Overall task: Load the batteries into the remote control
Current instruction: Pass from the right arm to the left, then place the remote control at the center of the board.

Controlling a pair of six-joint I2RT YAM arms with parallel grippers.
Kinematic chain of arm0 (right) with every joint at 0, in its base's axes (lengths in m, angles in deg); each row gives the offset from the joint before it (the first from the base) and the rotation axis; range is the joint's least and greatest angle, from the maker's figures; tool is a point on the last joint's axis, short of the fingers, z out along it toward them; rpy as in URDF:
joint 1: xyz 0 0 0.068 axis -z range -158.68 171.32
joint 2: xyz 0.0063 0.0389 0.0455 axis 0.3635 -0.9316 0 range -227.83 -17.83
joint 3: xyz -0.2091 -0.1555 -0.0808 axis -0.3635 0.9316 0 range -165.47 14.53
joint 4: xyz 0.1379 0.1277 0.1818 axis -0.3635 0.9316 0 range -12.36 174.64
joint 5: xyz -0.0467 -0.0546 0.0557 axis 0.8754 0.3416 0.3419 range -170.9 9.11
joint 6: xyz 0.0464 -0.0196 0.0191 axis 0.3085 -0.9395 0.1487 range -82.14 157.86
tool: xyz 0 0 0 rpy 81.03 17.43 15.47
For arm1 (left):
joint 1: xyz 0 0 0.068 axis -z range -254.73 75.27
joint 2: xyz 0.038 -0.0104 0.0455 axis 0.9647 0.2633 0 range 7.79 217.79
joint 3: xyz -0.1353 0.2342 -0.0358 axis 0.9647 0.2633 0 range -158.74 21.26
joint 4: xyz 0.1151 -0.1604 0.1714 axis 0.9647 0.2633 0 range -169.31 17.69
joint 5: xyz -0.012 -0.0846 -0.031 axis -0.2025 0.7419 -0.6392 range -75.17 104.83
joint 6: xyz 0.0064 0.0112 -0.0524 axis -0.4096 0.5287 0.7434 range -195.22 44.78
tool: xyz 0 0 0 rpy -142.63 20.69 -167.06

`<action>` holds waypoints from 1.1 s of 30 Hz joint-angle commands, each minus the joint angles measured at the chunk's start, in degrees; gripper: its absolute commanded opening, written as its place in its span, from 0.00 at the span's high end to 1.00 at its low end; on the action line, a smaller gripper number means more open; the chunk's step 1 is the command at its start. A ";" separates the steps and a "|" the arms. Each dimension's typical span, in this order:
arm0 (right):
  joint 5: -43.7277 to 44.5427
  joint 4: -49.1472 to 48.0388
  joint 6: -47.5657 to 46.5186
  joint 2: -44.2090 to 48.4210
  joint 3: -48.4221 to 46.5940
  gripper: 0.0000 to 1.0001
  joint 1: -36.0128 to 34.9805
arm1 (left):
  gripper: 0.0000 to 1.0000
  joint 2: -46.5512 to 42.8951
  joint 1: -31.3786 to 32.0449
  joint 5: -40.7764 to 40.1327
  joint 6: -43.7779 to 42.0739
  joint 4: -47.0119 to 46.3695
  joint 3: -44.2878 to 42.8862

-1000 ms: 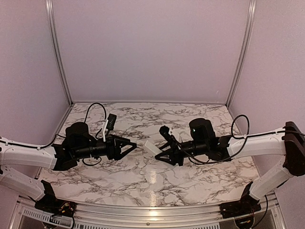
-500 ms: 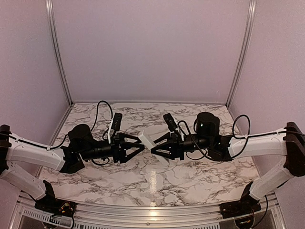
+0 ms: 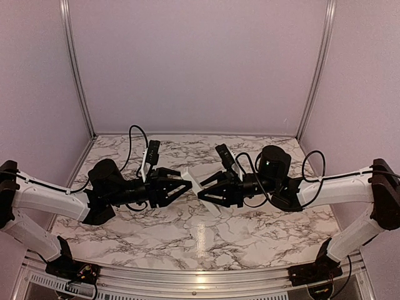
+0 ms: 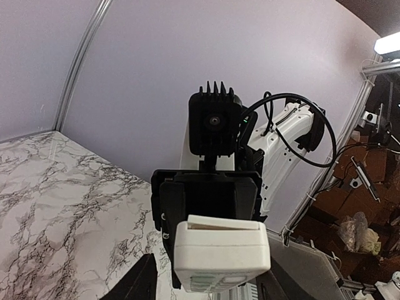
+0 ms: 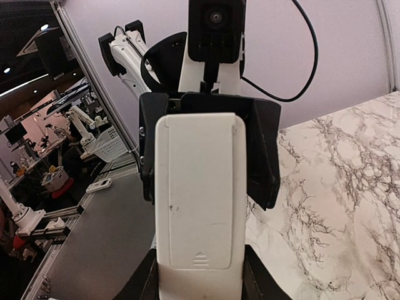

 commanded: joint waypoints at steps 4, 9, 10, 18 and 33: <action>-1.27 -4.03 1.76 -0.67 -0.32 1.00 0.22 | 0.57 1.85 0.24 1.69 2.48 -4.84 -1.73; -1.21 -4.53 2.61 -1.04 -0.11 0.89 0.63 | 0.74 2.65 0.04 1.64 4.28 -6.03 -2.06; -1.18 -4.51 2.81 -0.91 0.21 0.76 1.05 | 0.76 2.74 -0.28 1.68 4.94 -5.80 -2.23; 2.88 5.85 -1.10 6.47 2.83 0.11 9.84 | 0.91 3.29 -4.48 -1.08 2.65 25.87 -13.63; 10.63 20.25 -8.82 16.99 6.78 0.02 18.18 | 0.96 22.94 -5.83 -22.16 -9.77 100.72 -53.15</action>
